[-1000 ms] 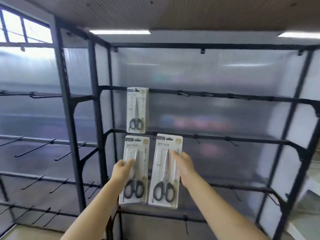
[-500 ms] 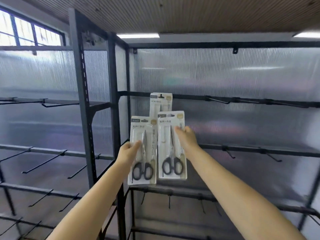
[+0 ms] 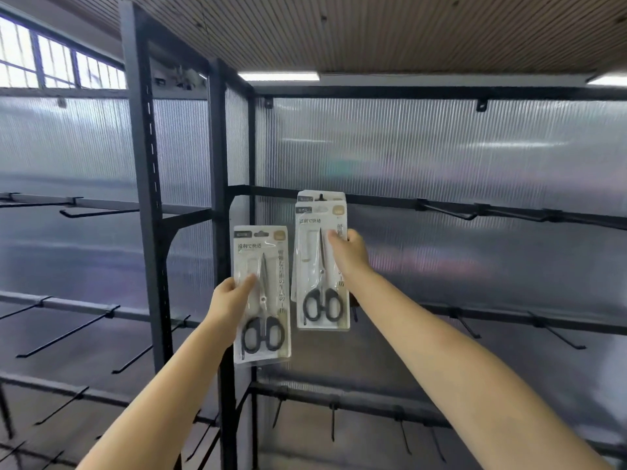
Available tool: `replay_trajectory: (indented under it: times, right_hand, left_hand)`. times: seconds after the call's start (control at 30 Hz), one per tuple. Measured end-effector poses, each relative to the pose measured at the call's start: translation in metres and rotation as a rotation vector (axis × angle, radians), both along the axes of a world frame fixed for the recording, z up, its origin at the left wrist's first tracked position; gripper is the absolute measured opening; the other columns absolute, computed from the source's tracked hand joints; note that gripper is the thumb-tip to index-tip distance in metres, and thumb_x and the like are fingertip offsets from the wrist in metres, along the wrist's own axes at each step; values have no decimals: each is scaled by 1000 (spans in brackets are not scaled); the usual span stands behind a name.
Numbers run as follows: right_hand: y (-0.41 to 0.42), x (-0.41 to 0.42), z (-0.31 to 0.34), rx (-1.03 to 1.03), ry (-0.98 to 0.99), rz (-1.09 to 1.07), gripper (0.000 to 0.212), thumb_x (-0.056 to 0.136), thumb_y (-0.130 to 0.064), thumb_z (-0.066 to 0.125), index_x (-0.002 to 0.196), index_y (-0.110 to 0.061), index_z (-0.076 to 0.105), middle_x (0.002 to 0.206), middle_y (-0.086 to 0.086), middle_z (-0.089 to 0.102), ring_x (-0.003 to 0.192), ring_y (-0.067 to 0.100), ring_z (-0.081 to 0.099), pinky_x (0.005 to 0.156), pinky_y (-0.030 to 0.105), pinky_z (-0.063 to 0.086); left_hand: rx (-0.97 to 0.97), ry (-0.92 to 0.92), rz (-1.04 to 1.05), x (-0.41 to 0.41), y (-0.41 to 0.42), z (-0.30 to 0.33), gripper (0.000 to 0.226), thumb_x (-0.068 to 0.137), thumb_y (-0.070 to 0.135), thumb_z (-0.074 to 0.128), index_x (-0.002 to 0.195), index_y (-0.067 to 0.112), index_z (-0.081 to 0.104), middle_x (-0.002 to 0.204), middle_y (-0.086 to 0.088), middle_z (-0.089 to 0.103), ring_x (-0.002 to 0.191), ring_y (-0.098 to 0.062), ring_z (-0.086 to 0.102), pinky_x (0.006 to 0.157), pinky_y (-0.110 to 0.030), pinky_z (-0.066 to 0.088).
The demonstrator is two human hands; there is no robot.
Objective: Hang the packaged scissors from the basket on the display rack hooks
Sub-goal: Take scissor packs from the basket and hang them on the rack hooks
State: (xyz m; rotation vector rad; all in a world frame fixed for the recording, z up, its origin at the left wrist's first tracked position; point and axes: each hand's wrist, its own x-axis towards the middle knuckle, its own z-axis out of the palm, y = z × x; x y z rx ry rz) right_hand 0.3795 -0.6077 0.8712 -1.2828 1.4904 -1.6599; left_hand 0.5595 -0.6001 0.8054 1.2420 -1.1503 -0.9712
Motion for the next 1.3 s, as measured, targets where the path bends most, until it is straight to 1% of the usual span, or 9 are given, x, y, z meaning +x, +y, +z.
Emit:
replay_trajectory:
  times: [0.1, 0.3, 0.47, 0.53, 0.67, 0.83, 1.03, 1.2, 1.3]
  right_hand:
    - [-10, 1, 15, -57, 9, -21, 25, 92, -22, 50, 109, -5, 58, 110, 11, 64, 94, 24, 59, 85, 39, 48]
    - [-31, 0, 21, -94, -4, -35, 12, 94, -23, 50, 98, -14, 57, 101, 5, 64, 91, 21, 59, 81, 35, 47]
    - [-37, 1, 10, -99, -39, -49, 18, 93, -21, 51, 100, -7, 61, 96, 5, 64, 83, 18, 58, 76, 34, 49]
    - [-38, 0, 5, -106, -39, -67, 15, 92, -20, 52, 92, -8, 60, 85, 3, 61, 74, 16, 55, 65, 30, 45]
    - [-39, -1, 2, -147, 28, -175, 23, 90, -21, 55, 76, -14, 39, 71, -5, 42, 62, 11, 41, 50, 24, 30]
    - [-39, -3, 1, -107, 232, -313, 27, 90, -32, 55, 88, -10, 40, 75, -5, 43, 73, 18, 47, 59, 30, 36]
    - [-42, -7, -3, -156, 341, -403, 41, 86, -36, 63, 100, -3, 45, 113, 12, 47, 89, 21, 47, 68, 34, 41]
    - [-37, -13, -4, -163, 416, -355, 43, 85, -38, 63, 103, -7, 41, 103, 3, 40, 94, 25, 50, 74, 38, 46]
    - [-30, -13, -1, -243, 482, -334, 38, 86, -32, 64, 104, -6, 43, 100, 1, 39, 88, 20, 48, 70, 31, 43]
  left_hand:
    - [-16, 29, -8, 1, -8, 1, 24, 95, 30, 53, 88, 8, 50, 85, -3, 51, 77, -16, 47, 79, -31, 38]
    - [-14, 62, -22, 11, -22, -4, 18, 94, 28, 55, 93, 10, 56, 92, -5, 61, 92, -23, 56, 93, -39, 42]
    - [17, 40, -20, 16, -29, -9, 24, 94, 31, 54, 83, 10, 50, 84, -4, 55, 82, -20, 51, 90, -35, 40]
    - [33, 41, -26, 17, -34, -11, 24, 93, 33, 55, 86, 10, 48, 87, -9, 52, 84, -23, 50, 89, -37, 43]
    - [39, 26, -40, 11, -37, -14, 32, 94, 30, 54, 71, 12, 39, 72, -3, 42, 69, -18, 42, 67, -26, 35]
    - [51, 9, -63, 8, -35, -15, 29, 94, 31, 53, 75, 10, 45, 75, -2, 47, 70, -16, 44, 65, -25, 36]
    - [63, 10, -82, 9, -33, -20, 33, 93, 32, 55, 73, 11, 40, 74, -3, 41, 66, -15, 40, 58, -25, 32]
    - [44, 33, -115, 7, -27, -16, 28, 94, 31, 53, 77, 10, 46, 77, -2, 48, 68, -12, 45, 59, -22, 33]
    - [16, 64, -147, 4, -23, -12, 22, 95, 30, 53, 93, 9, 55, 87, 0, 57, 81, -13, 53, 73, -24, 37]
